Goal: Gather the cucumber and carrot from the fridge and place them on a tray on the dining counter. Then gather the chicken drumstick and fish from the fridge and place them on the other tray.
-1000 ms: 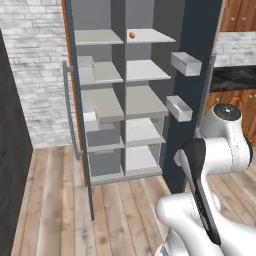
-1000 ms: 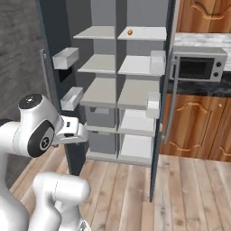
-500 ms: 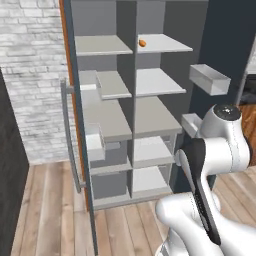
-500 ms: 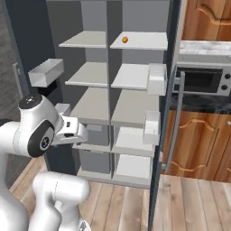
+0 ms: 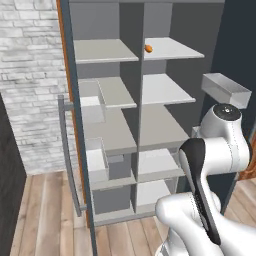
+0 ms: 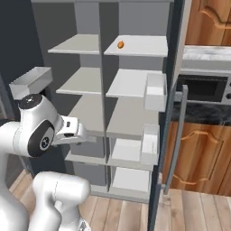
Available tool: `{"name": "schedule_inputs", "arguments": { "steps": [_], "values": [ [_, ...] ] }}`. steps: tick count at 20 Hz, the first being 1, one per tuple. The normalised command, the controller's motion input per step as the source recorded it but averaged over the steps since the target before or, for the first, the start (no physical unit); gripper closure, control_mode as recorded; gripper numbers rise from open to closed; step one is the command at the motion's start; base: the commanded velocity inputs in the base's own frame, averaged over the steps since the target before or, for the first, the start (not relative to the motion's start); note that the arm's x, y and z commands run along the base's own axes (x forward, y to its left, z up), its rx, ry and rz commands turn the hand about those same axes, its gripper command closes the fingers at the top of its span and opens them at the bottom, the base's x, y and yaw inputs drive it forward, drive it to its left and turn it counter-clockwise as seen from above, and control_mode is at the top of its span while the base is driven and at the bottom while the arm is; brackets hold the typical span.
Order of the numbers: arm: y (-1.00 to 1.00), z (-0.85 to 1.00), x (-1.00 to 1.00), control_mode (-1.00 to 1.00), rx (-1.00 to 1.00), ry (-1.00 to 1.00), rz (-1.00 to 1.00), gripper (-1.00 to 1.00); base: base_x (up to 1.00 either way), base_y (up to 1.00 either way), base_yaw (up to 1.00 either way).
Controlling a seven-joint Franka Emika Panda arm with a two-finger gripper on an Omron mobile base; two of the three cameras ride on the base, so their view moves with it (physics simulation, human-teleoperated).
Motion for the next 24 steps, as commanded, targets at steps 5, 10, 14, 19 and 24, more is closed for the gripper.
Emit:
{"name": "schedule_inputs", "arguments": {
  "steps": [5, 10, 14, 19, 24],
  "values": [
    [0.0, 0.0, 0.0, 1.0, 0.0, 0.0, 0.0, -1.0, 0.56, -0.25, 0.0],
    [0.0, 0.0, 0.0, 1.0, 0.0, 0.0, 0.0, -1.0, 0.58, -0.26, 0.0],
    [0.0, 0.0, 0.0, 1.0, 0.0, 0.0, 0.0, -1.0, 0.55, -0.26, 0.0],
    [0.0, 0.0, 0.0, 1.0, 0.0, 0.0, 0.0, -1.0, 0.52, -0.23, 0.0],
    [0.0, 0.0, 0.0, 1.0, 0.0, 0.0, 0.0, -1.0, 0.23, -0.16, 0.0]
  ]
}}
